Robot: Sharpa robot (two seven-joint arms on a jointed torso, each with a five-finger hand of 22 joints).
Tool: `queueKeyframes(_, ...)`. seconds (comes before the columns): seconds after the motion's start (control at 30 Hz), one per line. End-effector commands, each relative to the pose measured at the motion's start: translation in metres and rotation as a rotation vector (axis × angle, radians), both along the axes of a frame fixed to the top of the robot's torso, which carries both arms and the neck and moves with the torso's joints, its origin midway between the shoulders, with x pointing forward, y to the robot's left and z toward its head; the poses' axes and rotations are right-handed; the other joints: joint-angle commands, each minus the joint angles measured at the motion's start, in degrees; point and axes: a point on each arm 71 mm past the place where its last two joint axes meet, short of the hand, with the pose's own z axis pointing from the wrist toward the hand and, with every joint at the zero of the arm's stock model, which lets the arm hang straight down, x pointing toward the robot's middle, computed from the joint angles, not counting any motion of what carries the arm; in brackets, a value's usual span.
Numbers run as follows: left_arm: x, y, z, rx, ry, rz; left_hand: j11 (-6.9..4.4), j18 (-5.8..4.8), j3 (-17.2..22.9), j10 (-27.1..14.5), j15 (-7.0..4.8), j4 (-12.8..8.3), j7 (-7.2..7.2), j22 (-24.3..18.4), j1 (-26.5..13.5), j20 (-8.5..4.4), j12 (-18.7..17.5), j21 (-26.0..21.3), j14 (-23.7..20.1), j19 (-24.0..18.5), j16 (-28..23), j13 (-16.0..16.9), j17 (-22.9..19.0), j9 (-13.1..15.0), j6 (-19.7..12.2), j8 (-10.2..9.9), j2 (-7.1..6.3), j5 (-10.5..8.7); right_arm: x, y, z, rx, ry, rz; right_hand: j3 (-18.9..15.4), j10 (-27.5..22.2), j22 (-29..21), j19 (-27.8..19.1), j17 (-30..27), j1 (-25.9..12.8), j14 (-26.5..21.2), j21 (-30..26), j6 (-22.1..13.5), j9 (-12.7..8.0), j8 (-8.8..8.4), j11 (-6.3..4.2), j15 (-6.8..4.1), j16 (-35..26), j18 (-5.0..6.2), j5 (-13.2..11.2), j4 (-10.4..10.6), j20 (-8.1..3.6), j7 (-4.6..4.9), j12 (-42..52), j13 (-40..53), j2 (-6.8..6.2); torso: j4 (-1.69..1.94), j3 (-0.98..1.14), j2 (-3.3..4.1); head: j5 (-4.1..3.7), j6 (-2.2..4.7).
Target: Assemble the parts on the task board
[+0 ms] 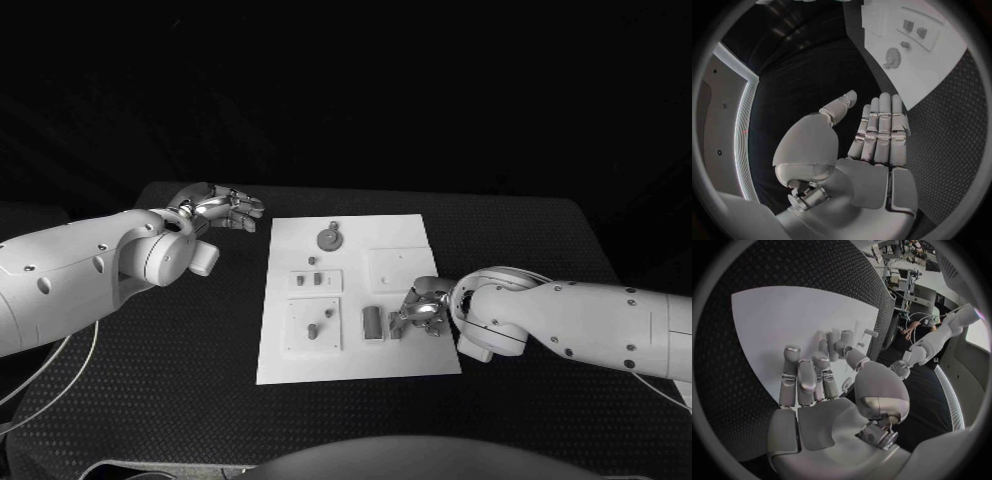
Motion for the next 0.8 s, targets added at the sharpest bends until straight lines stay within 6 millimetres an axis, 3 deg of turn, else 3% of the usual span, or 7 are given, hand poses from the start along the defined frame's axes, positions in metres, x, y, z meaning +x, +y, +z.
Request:
queueKeyframes(0.03,-0.0002,-0.0028,0.0010,-0.010,0.000,-0.015,-0.22,-0.19,-0.02,-0.27,0.15,0.37,-0.12,-0.08,-0.41,0.14,0.35,-0.29,0.40,-0.29,-0.30,-0.07,0.09,-0.05,-0.19,0.35,0.01,-0.09,-0.0006,0.0013,-0.0018,0.003,0.024,0.013,0.63,0.36,1.09,0.17,-0.03,2.35,0.02,0.38,0.26,-0.09,0.12,-0.02,-0.32,0.17,0.74,0.09,-0.81,-0.08,0.09,0.37,-0.06,1.83,0.01,-0.03,0.00,0.07,-0.06)
queueKeyframes(0.8,-0.0007,-0.0015,0.0009,-0.010,0.004,-0.015,-0.21,-0.19,-0.02,-0.29,0.15,0.40,-0.12,-0.08,-0.42,0.15,0.36,-0.30,0.40,-0.31,-0.39,-0.08,0.20,-0.08,-0.21,0.37,-0.01,-0.09,0.0051,0.0082,-0.0066,-0.018,0.029,0.042,-0.28,0.00,0.87,0.07,-1.19,0.69,-0.79,0.07,0.19,-0.72,-0.22,0.14,-0.26,-0.18,0.74,0.09,-0.49,0.26,0.24,0.09,-0.24,0.29,0.04,0.01,0.00,0.35,-0.45)
